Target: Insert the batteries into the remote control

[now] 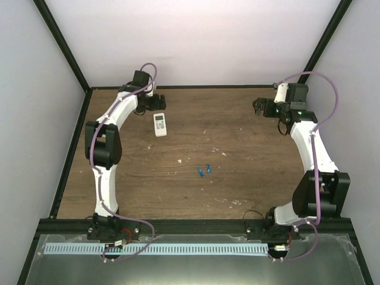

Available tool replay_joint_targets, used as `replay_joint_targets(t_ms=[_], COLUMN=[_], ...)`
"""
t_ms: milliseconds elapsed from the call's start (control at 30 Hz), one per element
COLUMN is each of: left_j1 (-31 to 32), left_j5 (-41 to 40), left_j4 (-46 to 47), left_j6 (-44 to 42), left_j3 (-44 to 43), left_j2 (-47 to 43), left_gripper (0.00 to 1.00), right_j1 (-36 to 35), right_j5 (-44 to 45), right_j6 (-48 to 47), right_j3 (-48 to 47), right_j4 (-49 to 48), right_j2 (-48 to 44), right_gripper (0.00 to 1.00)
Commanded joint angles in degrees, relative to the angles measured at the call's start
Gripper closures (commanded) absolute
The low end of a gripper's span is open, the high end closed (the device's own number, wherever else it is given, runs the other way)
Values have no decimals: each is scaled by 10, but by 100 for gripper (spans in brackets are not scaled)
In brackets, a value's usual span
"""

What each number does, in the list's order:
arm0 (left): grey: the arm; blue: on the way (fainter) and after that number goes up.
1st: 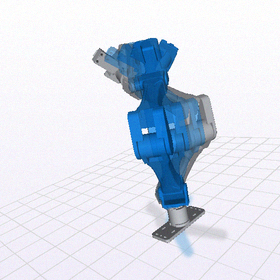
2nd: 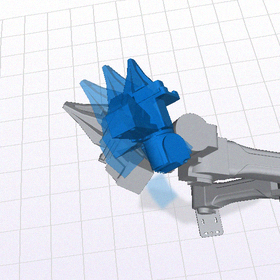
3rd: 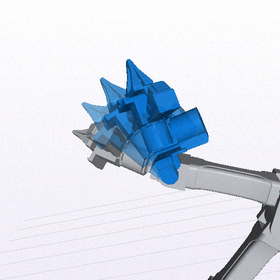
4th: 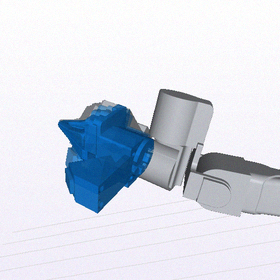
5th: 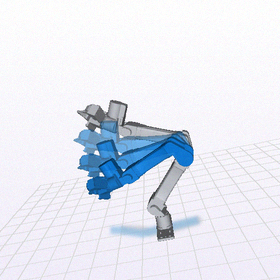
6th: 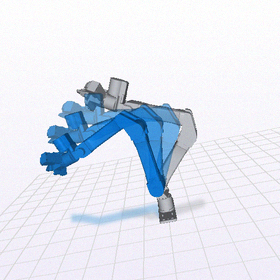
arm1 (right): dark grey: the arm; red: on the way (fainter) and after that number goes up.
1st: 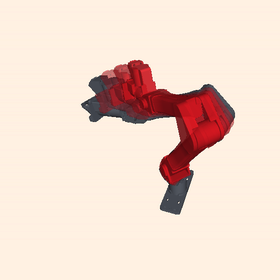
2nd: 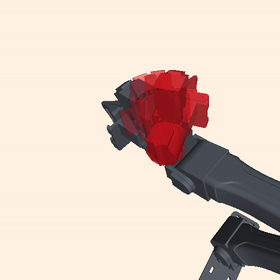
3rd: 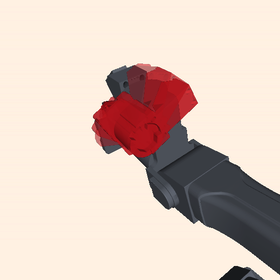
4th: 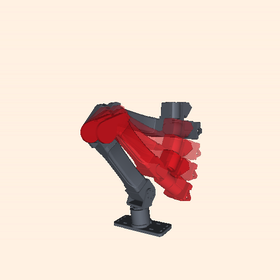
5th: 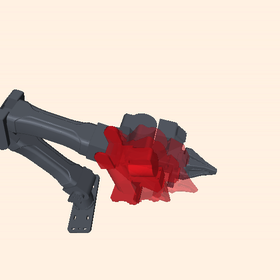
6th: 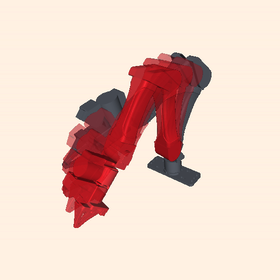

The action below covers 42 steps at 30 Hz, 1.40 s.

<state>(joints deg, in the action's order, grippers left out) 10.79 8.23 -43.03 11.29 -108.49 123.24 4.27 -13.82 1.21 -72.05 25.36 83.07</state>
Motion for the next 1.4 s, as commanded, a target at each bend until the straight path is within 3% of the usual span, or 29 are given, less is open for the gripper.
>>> replay_joint_targets(t_ms=[0, 133, 300, 1100, 1367], left_j1=[2, 9, 13, 35, 36], left_j5=[21, 44, 15, -53, -111], left_j4=[-42, -67, -121, -163, -188], left_j6=[28, 34, 48, 57, 54], left_j3=[-59, -94, -134, -162, -152], left_j2=[34, 68, 110, 181, 184], left_gripper=[3, 0, 0, 0, 0], right_j1=[-9, -11, -12, -49, -50], right_j5=[2, 16, 25, 36, 45], right_j6=[12, 12, 14, 44, 40], right_j3=[-5, -6, -12, -47, -71], right_j4=[20, 28, 35, 80, 97], right_j2=[12, 21, 32, 95, 112], right_gripper=[0, 0, 0, 0, 0])
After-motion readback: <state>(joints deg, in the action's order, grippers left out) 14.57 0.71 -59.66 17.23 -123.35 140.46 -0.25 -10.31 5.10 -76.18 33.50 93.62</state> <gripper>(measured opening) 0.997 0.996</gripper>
